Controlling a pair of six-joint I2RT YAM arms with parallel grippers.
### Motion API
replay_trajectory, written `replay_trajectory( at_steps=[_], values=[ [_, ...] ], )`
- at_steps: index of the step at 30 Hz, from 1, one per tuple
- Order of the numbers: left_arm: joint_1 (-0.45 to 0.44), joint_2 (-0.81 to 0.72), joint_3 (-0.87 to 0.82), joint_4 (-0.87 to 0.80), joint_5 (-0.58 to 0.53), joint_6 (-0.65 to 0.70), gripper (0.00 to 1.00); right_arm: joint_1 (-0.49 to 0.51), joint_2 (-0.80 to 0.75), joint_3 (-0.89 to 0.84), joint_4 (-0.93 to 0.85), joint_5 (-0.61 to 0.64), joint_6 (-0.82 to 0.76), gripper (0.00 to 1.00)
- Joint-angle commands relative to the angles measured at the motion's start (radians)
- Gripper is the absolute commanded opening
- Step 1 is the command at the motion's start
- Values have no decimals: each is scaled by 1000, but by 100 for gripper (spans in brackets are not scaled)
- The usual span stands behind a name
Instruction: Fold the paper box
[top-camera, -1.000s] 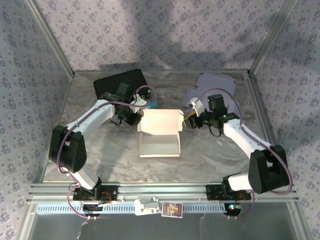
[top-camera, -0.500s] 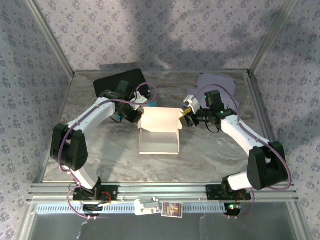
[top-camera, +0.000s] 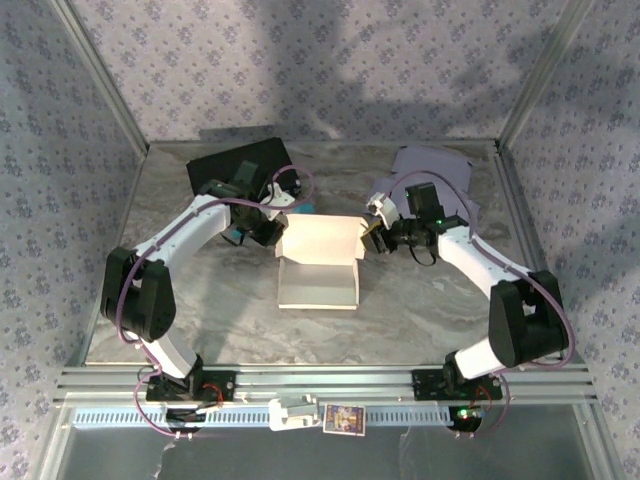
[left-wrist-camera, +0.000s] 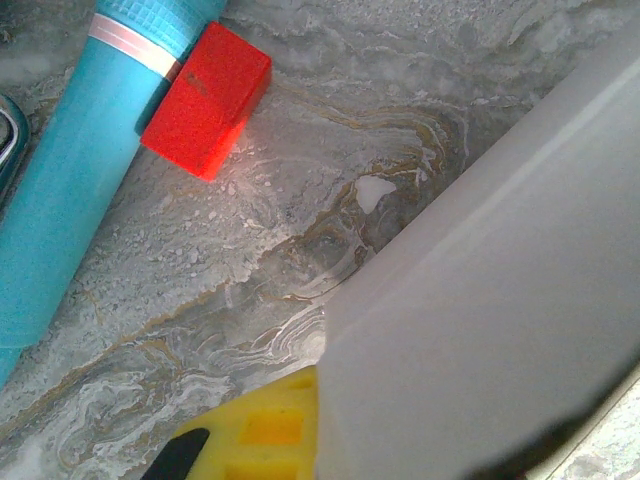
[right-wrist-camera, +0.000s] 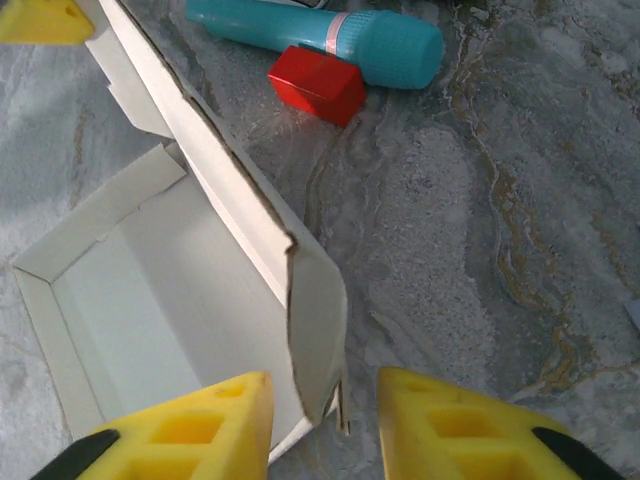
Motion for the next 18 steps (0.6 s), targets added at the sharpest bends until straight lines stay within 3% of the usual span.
replay_trajectory(
  at_steps=[1,9,14,18],
  values=[
    [2,22,35,-7,-5,-10,0,7,29,55,-27,5,4,26],
    [2,27,38,5,-6,-29,0,21,48,68,-39,12,1,17],
    [2,32,50,8,-18,-54,0,34,52,74,-48,29,0,5],
    [1,45,73,18,-54,-134,0,48,52,80,-51,70,12,0]
  ],
)
